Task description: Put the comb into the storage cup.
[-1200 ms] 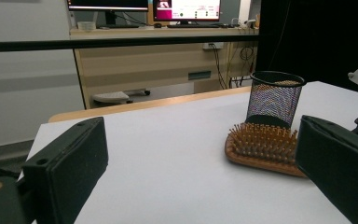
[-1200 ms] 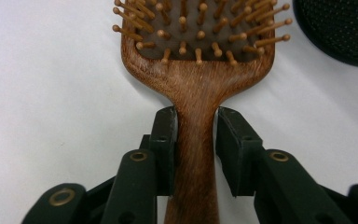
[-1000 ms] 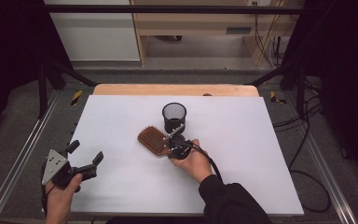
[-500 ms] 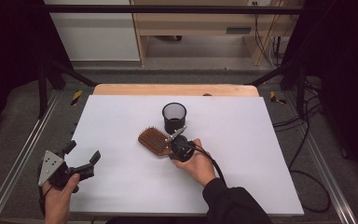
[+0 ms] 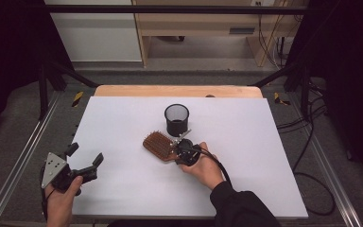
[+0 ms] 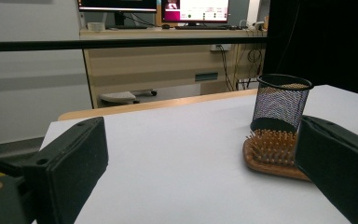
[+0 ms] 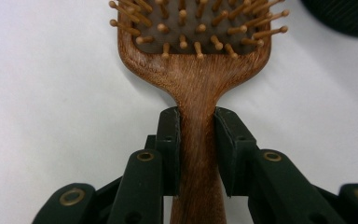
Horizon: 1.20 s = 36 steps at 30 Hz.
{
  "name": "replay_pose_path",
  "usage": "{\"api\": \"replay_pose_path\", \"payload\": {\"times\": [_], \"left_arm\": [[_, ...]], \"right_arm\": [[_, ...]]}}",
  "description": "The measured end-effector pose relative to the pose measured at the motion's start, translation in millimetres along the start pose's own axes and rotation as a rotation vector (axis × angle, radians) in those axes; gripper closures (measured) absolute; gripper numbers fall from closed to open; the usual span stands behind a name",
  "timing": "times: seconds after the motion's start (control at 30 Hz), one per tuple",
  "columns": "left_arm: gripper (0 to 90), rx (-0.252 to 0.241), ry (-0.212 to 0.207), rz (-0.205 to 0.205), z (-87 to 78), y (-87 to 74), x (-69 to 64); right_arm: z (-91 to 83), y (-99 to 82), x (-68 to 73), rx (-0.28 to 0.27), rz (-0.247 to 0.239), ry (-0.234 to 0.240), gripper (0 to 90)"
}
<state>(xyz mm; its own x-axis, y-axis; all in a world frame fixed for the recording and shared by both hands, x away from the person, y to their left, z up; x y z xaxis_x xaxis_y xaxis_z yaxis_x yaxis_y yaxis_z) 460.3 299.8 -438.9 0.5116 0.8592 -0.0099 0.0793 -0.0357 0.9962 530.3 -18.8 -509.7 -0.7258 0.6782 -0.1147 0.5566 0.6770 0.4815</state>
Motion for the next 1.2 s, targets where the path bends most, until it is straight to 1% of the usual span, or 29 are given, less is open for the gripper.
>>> {"api": "replay_pose_path", "payload": {"times": [0.1,0.23,0.33,0.37,0.57,0.67,0.73,0.77,0.8,0.83,0.87,0.9,0.97,1.03,1.07,1.1,1.13,1.2], "left_arm": [[3.1,-0.005,0.001,-0.007,1.0,0.6,0.5],[3.1,-0.003,-0.005,0.0,2.5,1.4,-2.3],[3.1,-0.001,-0.009,0.005,2.8,1.5,-4.1],[3.1,0.0,-0.012,0.006,3.2,1.4,-4.8],[3.1,0.004,-0.019,0.006,5.5,0.6,-6.6],[3.1,0.008,-0.023,0.007,6.3,0.4,-8.2],[3.1,0.007,-0.027,0.008,6.5,1.2,-10.3],[3.1,0.004,-0.03,0.008,6.5,2.1,-11.5],[3.1,0.003,-0.031,0.01,6.2,2.7,-12.4],[3.1,0.002,-0.033,0.008,6.1,3.6,-13.9],[3.1,0.001,-0.039,0.005,6.3,4.1,-15.1],[3.1,0.002,-0.041,0.004,6.6,4.1,-16.0],[3.2,0.009,-0.054,-0.013,10.0,3.5,-19.2],[3.1,0.019,-0.076,-0.033,14.9,1.9,-22.3],[3.1,0.026,-0.083,-0.044,17.1,1.1,-23.5],[3.1,0.031,-0.097,-0.06,21.7,-0.2,-25.8],[3.1,0.036,-0.109,-0.065,24.9,-1.2,-27.5],[3.0,0.062,-0.127,-0.059,34.7,-4.7,-32.9]], "right_arm": [[0.0,1.7,0.8,0.018,-0.004,-0.003,72.4],[0.5,3.9,0.7,0.045,0.001,-0.002,70.9],[1.1,4.3,-0.1,0.044,0.008,-0.001,68.6],[1.0,4.3,-0.1,0.048,-0.005,0.003,70.6],[1.8,4.7,-1.0,0.051,-0.009,0.018,72.7],[1.1,4.3,0.1,0.042,-0.033,0.008,72.8],[0.3,3.6,1.4,0.028,-0.049,-0.005,72.9],[-2.1,2.3,2.5,0.001,-0.058,-0.017,72.9],[-3.5,1.8,2.8,-0.012,-0.054,-0.017,72.9],[-3.5,1.8,2.8,-0.012,-0.054,-0.017,72.9],[-8.3,0.1,2.3,-0.053,-0.067,-0.023,72.9],[-8.3,0.1,2.3,-0.053,-0.067,-0.023,72.9],[-12.4,-1.9,2.0,-0.08,-0.058,-0.016,72.9],[-17.2,-5.1,0.8,-0.112,-0.057,-0.011,72.8],[-17.2,-5.1,0.8,-0.112,-0.057,-0.011,72.8],[-20.0,-6.8,1.2,-0.137,-0.056,-0.007,72.9],[-20.0,-6.8,1.2,-0.137,-0.056,-0.007,72.9],[-21.8,-7.8,1.9,-0.16,-0.061,-0.006,72.9]]}}
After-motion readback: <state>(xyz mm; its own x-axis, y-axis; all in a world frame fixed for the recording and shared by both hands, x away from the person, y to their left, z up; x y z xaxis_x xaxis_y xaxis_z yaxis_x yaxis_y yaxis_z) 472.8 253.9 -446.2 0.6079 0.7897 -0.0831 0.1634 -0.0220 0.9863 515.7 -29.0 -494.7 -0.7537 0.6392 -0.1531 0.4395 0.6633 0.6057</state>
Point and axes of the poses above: each handheld gripper's, and its own axes: z roughly forward along the jaws, y roughly out of its top, x roughly to its left, the point moved 6 cm from there along z, roughly forward along the jaws, and after that the axes turned 7 degrees about -y, right-handed, at the moved point
